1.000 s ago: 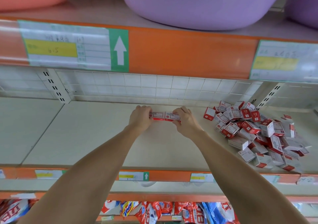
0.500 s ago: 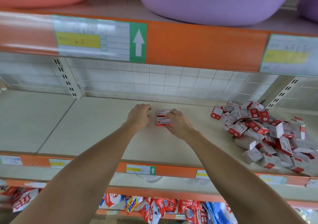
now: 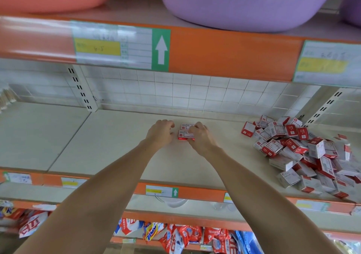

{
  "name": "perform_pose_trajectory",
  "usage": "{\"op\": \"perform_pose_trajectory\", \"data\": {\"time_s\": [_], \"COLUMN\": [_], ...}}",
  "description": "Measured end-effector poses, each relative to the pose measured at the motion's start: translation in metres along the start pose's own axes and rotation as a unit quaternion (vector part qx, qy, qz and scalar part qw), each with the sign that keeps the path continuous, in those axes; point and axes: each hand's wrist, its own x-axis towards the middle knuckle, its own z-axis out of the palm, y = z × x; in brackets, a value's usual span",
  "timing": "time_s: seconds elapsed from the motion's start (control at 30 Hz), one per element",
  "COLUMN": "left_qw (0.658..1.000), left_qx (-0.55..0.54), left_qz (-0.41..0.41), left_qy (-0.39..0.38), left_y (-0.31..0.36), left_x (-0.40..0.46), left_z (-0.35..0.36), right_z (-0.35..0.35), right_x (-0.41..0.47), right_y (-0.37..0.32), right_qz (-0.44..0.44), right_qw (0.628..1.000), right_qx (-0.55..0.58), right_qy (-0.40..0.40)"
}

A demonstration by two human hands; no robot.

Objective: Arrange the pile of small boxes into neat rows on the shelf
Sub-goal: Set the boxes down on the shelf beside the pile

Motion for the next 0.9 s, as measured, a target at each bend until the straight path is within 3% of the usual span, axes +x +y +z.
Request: {"op": "perform_pose_trajectory", "data": {"time_s": [0.37,0.9], "left_qw": [1.0,0.999], "left_qx": [0.013,0.011], "left_qz": [0.0,0.004], "left_qy": [-0.018,-0.03], "left_y": [0.003,0.005], "left_x": [0.002,0.002], "left_z": [0.002,0.002], "right_z": [-0.003,0.002], "right_x": [-0.01,-0.019], "right_y": [0.006,0.0], "right_qz": [-0.025,-0.057], "right_qw": [0.999,0.988], "right_qx": [-0.013,-0.118], "right_qy": [0.035,0.086]}}
